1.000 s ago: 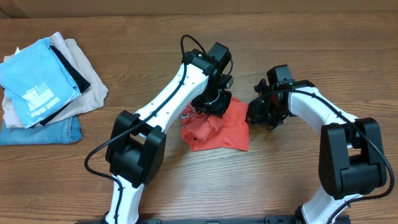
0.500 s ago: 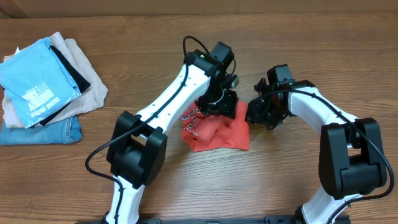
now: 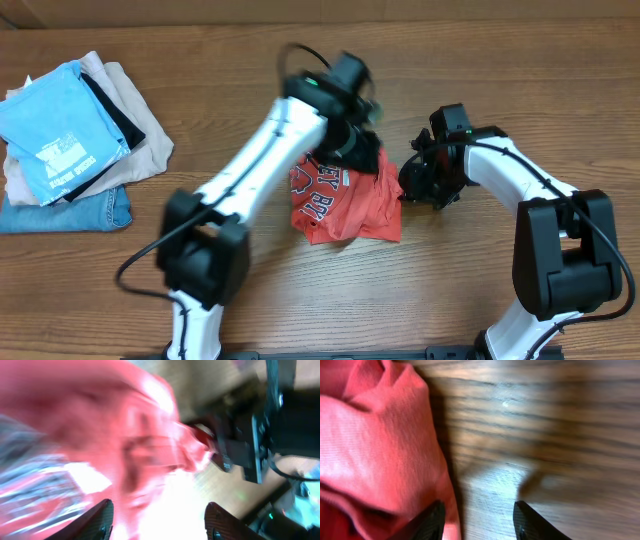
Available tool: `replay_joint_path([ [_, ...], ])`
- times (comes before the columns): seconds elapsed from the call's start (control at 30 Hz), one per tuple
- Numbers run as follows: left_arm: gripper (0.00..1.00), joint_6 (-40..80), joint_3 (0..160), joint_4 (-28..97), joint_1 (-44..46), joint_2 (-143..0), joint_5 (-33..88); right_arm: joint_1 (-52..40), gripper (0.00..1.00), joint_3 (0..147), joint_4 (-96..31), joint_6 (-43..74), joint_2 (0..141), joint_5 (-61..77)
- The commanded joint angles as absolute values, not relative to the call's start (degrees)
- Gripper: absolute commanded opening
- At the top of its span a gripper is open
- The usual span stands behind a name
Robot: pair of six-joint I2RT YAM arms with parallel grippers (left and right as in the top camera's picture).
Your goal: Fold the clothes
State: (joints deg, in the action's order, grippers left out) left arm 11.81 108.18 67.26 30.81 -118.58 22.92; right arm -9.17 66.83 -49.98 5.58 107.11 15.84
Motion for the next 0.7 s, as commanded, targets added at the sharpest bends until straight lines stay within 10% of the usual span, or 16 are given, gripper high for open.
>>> replay_joint_path([
  [0.0,0.65,10.3,110.8,66.7,24.8,-111.6,16.3,-8.4,0.49,74.4,-52.9,5.9,103.7,10.4],
  [0.67,0.61,9.3,110.7,66.6,19.5,-124.5,16.1,-24.0,0.52,76.9,-63.8,-1.1,99.1,22.6],
])
